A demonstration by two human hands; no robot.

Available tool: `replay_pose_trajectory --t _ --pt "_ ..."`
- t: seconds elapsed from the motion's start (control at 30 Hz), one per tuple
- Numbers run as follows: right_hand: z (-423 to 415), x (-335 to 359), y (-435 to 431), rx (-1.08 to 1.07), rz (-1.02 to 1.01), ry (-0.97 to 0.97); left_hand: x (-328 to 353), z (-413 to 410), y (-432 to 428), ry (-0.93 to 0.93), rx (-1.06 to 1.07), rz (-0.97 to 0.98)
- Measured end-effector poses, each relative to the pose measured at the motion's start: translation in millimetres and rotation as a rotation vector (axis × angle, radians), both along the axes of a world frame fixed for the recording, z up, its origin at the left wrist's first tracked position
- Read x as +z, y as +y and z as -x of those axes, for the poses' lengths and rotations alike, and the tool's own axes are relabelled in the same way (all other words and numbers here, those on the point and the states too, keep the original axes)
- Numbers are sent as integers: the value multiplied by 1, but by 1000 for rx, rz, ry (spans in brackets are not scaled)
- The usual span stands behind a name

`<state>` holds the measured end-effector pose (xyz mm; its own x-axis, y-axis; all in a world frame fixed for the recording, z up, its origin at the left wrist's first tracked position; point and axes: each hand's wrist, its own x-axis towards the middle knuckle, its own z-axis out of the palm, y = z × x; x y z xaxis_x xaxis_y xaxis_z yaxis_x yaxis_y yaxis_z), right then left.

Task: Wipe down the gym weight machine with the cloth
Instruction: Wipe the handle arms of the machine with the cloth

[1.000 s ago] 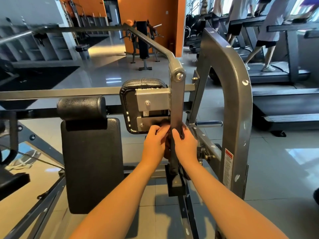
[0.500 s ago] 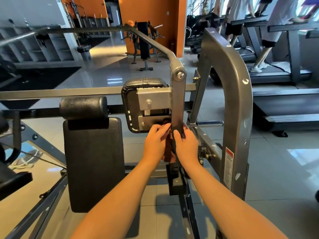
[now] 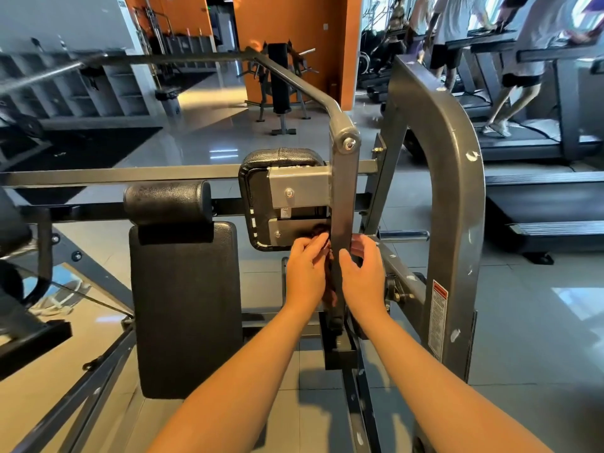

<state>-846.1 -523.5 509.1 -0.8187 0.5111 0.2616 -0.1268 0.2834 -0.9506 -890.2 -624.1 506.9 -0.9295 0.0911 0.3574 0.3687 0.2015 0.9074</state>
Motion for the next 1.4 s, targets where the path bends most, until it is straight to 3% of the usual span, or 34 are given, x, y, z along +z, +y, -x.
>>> replay_pose_trajectory --t 0.27,0.67,0.87,1.07,1.27,1.4 --pt "-15 13 4 52 -13 -108 -4 -14 -16 -83 108 22" --pt "-121 12 31 322 93 -117 9 -125 9 -260 -157 -182" --pt "-173 21 49 174 -98 -85 10 -178 28 -242 -227 -192" --pt "-214 30 54 -57 -94 -42 28 -223 43 -293 -287 -133" --pt "-245 26 54 122 -73 -146 29 -245 45 -390 -268 -224" --pt "-254 9 66 139 -87 -159 23 -250 51 -350 -254 -143"
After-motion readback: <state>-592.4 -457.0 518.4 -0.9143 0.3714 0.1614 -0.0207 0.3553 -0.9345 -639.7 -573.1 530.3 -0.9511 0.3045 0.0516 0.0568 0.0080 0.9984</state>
